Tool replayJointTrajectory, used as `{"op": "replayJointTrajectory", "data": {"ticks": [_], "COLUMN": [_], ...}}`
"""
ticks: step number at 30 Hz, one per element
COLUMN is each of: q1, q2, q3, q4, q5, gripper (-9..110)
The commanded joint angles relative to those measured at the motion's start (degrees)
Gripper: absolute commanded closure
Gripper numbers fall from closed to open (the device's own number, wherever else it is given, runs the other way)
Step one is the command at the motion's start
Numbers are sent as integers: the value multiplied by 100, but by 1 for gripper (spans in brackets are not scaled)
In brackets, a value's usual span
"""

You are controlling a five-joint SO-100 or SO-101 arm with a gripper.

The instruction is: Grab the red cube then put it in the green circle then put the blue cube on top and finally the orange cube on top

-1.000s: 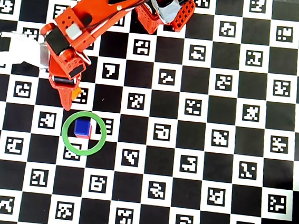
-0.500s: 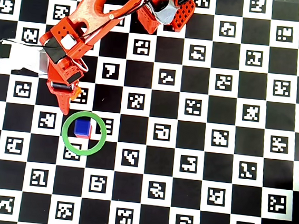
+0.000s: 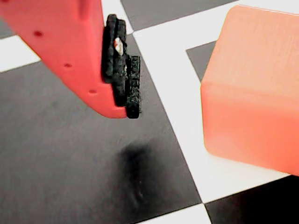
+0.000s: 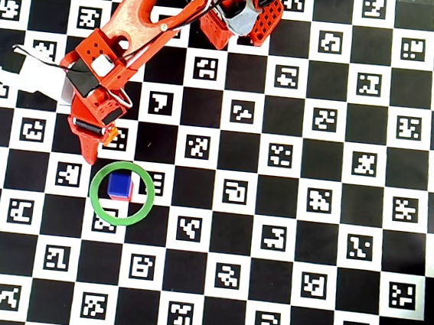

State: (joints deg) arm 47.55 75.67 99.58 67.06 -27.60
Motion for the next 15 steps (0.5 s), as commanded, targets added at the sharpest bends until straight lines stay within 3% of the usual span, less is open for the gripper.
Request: {"op": "replayJointTrajectory", "data": {"ticks": [1, 15], "q1": [-44, -88], "q2": [237, 316], "q3": [-211, -132], "q4": [44, -264], "q5": [492, 2092], "gripper": [55, 57]}}
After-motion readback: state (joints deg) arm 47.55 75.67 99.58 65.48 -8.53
